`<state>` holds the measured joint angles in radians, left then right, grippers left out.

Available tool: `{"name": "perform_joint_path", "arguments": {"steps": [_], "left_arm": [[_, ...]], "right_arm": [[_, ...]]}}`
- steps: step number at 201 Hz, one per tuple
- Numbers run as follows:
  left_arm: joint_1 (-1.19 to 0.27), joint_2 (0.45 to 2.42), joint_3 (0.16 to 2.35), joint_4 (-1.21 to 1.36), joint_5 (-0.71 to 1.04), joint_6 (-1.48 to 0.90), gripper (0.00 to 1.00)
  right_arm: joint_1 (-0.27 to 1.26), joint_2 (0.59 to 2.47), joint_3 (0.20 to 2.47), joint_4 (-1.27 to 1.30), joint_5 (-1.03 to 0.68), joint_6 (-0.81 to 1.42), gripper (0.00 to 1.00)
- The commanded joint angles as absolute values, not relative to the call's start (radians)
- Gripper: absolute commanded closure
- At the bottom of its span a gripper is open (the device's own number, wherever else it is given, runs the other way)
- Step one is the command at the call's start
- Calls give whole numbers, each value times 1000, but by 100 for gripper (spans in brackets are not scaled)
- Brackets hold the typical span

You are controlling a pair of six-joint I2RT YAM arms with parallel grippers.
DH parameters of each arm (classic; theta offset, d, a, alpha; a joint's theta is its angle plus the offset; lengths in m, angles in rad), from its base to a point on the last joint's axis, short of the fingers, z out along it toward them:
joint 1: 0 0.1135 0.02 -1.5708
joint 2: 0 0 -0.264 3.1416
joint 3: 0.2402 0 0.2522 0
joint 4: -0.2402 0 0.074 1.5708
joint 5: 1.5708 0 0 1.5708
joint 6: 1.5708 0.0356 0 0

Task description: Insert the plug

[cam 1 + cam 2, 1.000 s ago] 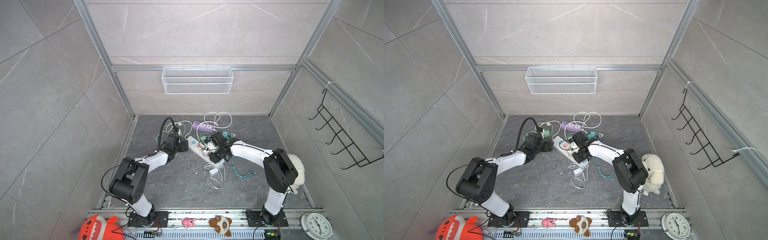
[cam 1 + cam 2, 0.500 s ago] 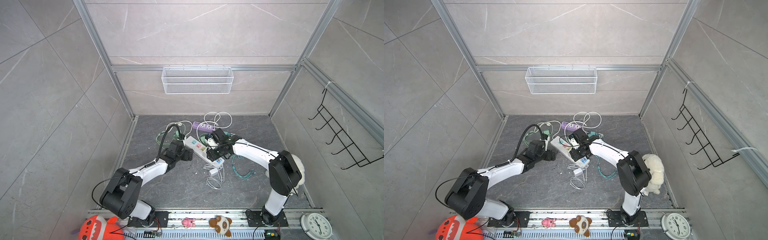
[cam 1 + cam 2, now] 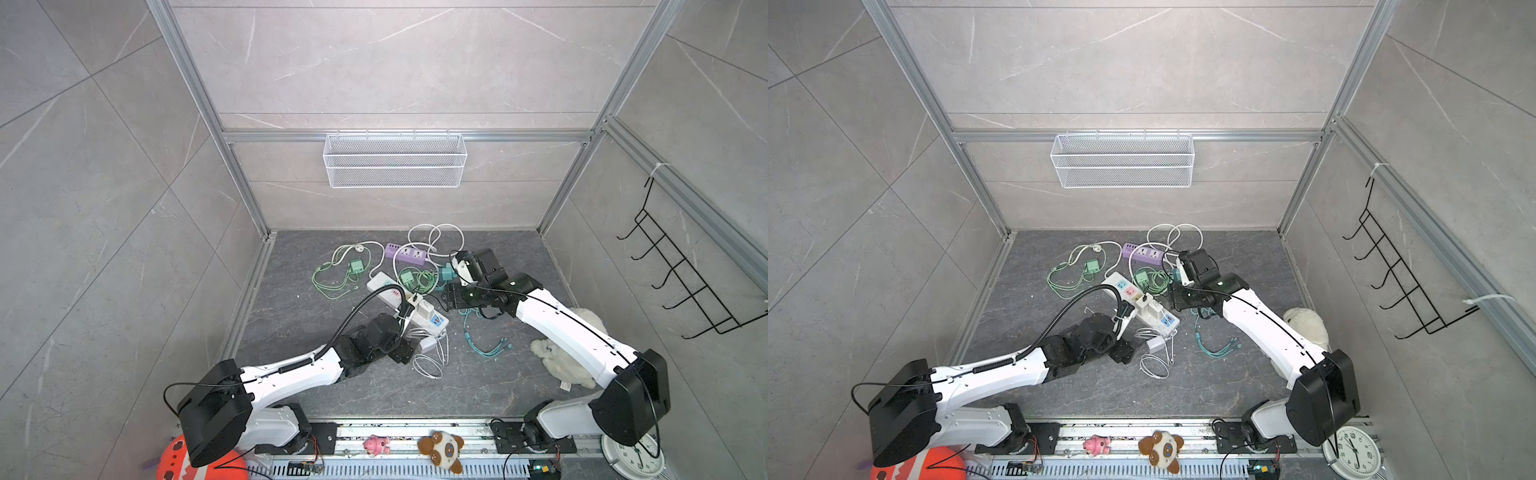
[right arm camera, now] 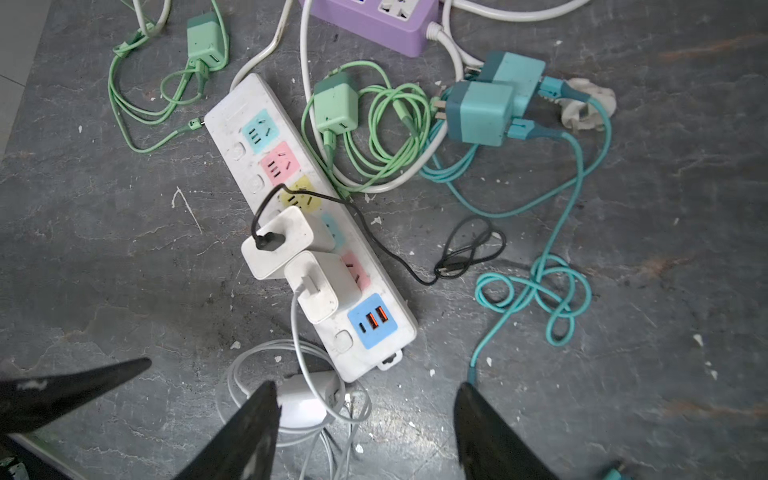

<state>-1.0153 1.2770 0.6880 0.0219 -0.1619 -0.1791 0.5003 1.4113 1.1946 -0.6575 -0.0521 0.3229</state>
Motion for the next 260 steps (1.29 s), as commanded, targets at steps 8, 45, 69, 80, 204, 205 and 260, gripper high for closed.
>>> {"name": "perform_joint_path", "arguments": {"steps": [8, 45, 69, 80, 204, 205, 260], "left_arm": [[-1099, 1269, 683, -2, -221, -159, 21], [-1130, 1369, 721, -10, -216, -143, 26], [-1129, 1453, 759, 4, -233, -89, 26], [-1129, 1486, 783, -11, -280, -49, 24], [-1047, 1723, 949, 8, -172, 55, 22], [-1047, 1725, 951, 7, -171, 55, 22], [-1033, 1767, 1008, -71, -93, 41, 46]], "right_arm": [[491, 1395, 1166, -649, -78, 365, 32], [480, 1396, 1130, -607, -97, 373, 34], [471, 1383, 1100, -582, -123, 363, 35], [467, 1373, 1090, -582, -124, 361, 35], [398, 1268, 981, -568, -141, 345, 35], [397, 1268, 981, -568, -141, 345, 35], [376, 1270, 976, -559, -162, 342, 35]]}}
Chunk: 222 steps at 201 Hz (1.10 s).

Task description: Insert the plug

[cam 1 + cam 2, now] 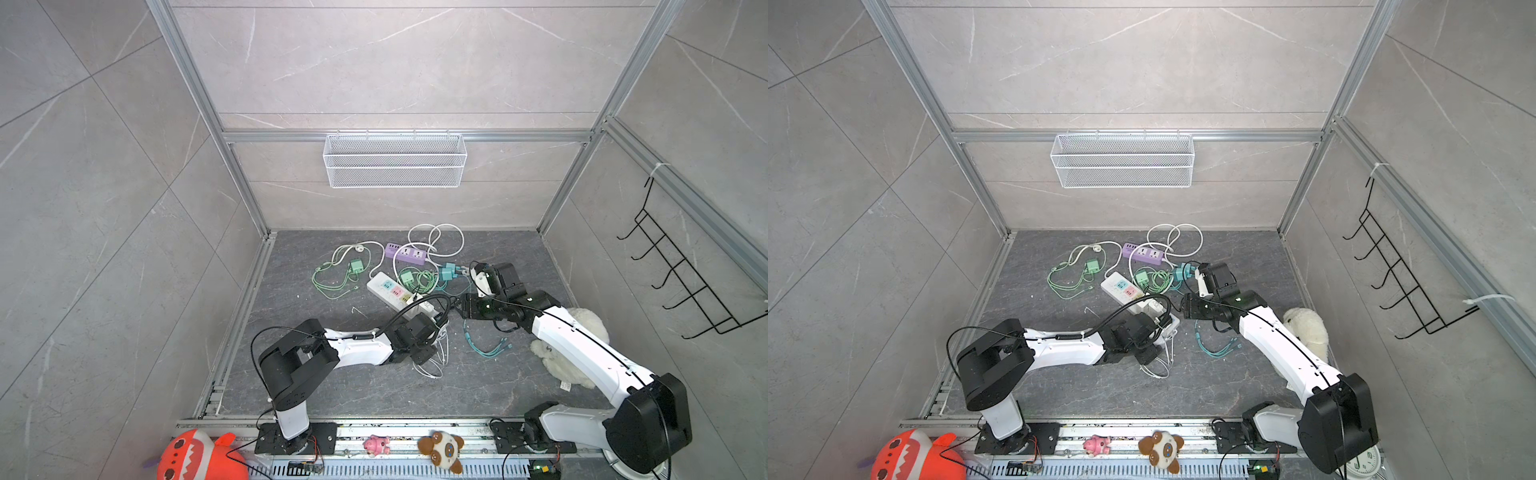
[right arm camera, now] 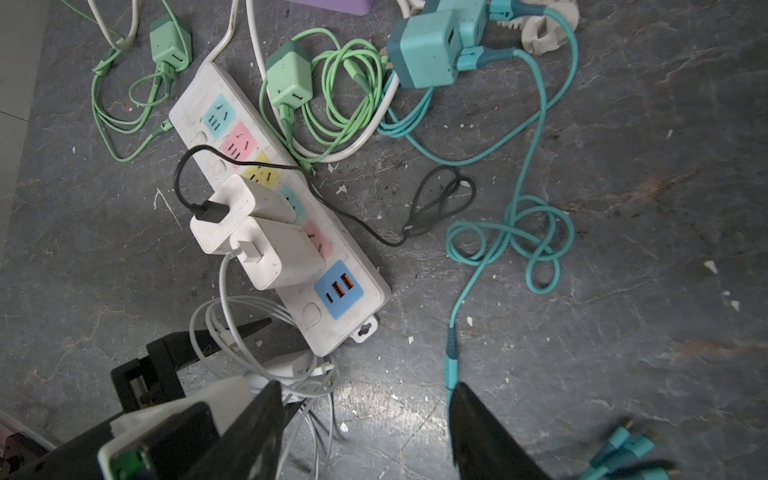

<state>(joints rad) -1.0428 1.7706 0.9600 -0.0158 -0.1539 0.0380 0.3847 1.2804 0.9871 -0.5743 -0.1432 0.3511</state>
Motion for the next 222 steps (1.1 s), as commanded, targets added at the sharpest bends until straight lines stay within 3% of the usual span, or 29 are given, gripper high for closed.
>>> {"name": "perform_joint_path", "arguments": {"steps": [1, 38, 76, 94, 136, 158, 176, 193, 222], "left_arm": [[-1032, 1766, 1009, -76, -92, 41, 47], [-1022, 1698, 1031, -218, -90, 31, 67], [-1017, 1578, 1125, -524, 1, 65, 68], [-1007, 1514, 1184, -681, 41, 93, 75], [-989, 1282, 1198, -792, 6, 155, 72], [-983, 1129, 1133, -692, -68, 203, 69], [-983, 1007, 1016, -481, -52, 241, 61], [-983, 958, 941, -324, -28, 254, 62], [-983, 992, 915, -230, -11, 255, 63]], "right_arm": [[376, 1271, 976, -559, -162, 342, 35], [372, 1298, 989, -552, -192, 342, 35], [370, 1317, 1014, -551, -295, 339, 35], [371, 1320, 1022, -545, -354, 339, 36], [371, 1288, 1033, -529, -393, 359, 37], [371, 1240, 1038, -520, -388, 357, 37], [371, 1191, 1042, -518, -369, 350, 37], [370, 1154, 1040, -509, -381, 341, 37], [370, 1122, 1014, -423, -577, 320, 39]]}}
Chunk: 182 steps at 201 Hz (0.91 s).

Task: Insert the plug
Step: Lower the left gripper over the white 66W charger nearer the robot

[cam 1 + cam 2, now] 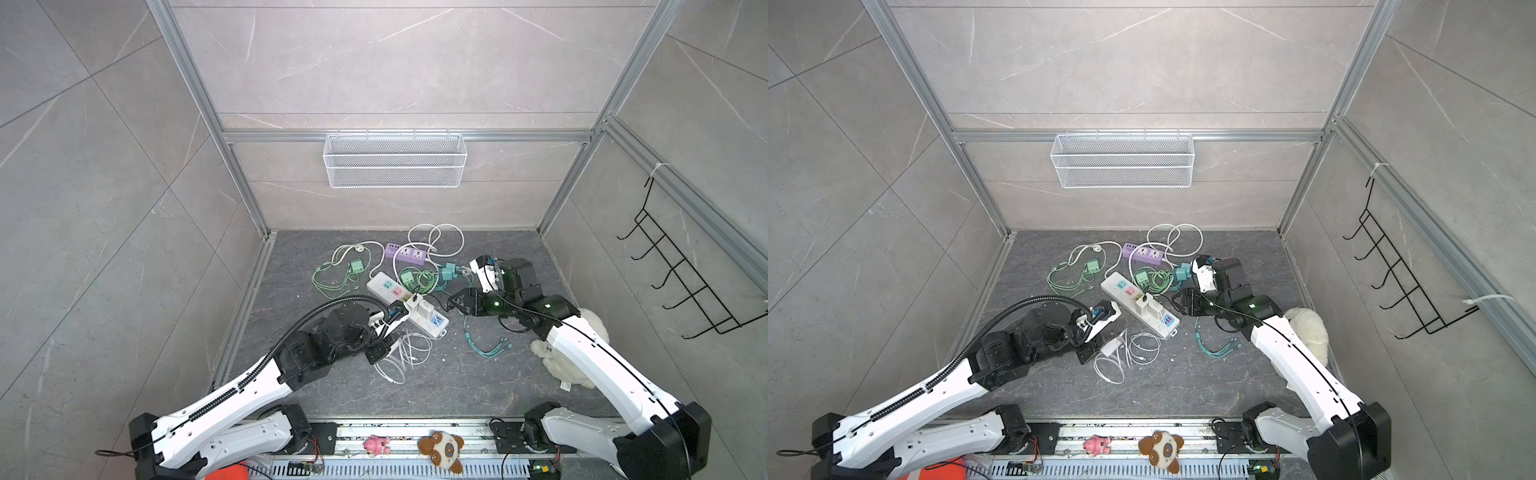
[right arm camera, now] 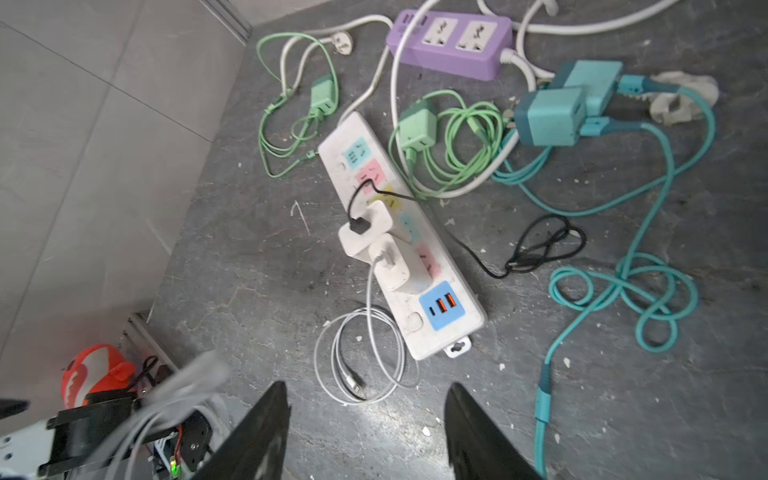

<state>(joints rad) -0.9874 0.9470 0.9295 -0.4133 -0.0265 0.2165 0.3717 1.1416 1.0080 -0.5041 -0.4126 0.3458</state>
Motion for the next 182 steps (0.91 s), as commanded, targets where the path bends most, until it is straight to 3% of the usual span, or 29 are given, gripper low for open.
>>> {"name": "perform_joint_path", "arguments": {"steps": [1, 19, 51, 98, 108, 141, 182], "left_arm": [[-983, 995, 914, -228, -9, 255, 63], [-978, 1031, 899, -167, 17, 252, 64], [-926, 1126, 907, -152, 65, 222, 70], [-804, 1216, 905, -212, 64, 161, 69], [-783, 1253, 910, -222, 58, 154, 66], [-724, 1416, 952, -274, 36, 138, 40], [-709, 1564, 974, -272, 79, 117, 33]], "right_arm": [[371, 1123, 1012, -420, -585, 319, 40], [371, 1142, 1005, -386, -676, 308, 41], [371, 1161, 1003, -406, -651, 311, 43], [372, 1179, 990, -479, -554, 308, 41], [371, 1189, 986, -486, -551, 308, 42], [371, 1217, 964, -477, -540, 311, 42], [371, 1222, 956, -487, -543, 298, 42]]}}
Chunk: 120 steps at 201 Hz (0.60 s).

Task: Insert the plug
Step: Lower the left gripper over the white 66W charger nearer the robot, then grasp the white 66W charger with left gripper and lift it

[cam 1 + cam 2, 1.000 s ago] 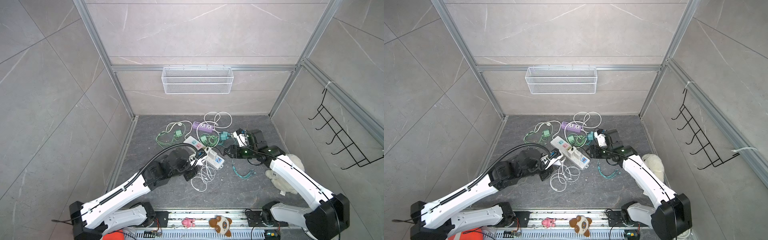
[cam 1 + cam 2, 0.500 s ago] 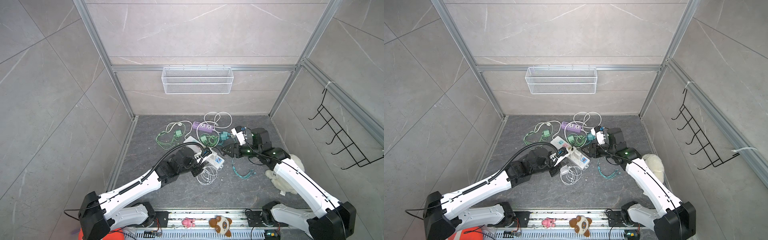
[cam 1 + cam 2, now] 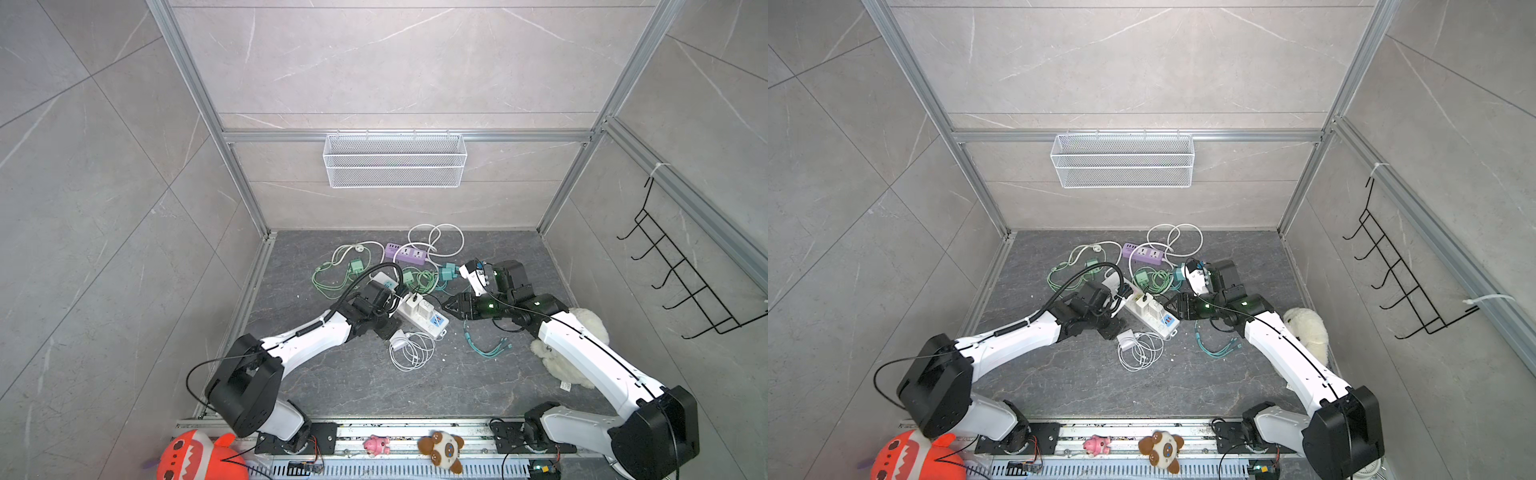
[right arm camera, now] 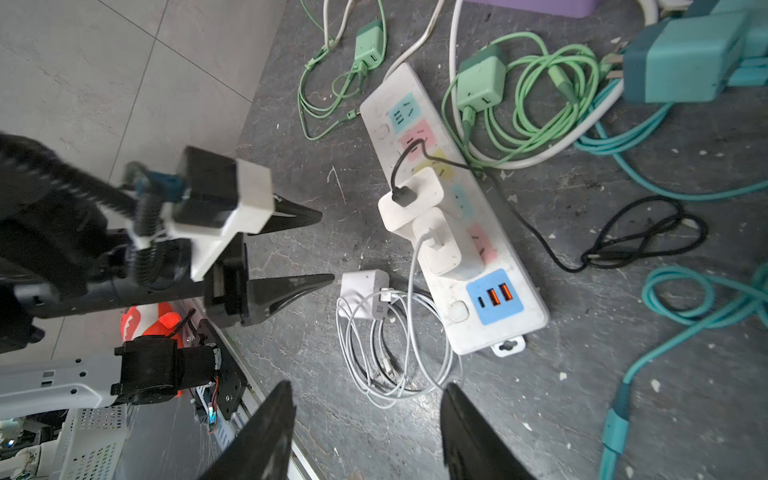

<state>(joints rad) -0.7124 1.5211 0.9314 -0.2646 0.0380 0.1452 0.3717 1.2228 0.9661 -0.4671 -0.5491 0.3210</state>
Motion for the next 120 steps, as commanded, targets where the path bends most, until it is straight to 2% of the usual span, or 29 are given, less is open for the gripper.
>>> {"name": "perform_joint_path", "arguments": {"steps": [1, 25, 52, 120], "left_arm": [[-709, 1566, 974, -271, 81, 117, 33], [-710, 1607, 977, -252, 116, 112, 27], [-710, 1636, 986, -286, 158, 99, 24], [-724, 1578, 910, -279, 207, 56, 17]], "right_arm": [[372, 1221, 956, -487, -543, 298, 42], [371, 1211, 951, -491, -545, 292, 42], [371, 1207, 947, -497, -543, 281, 41], [371, 1220, 946, -494, -543, 272, 40]]}}
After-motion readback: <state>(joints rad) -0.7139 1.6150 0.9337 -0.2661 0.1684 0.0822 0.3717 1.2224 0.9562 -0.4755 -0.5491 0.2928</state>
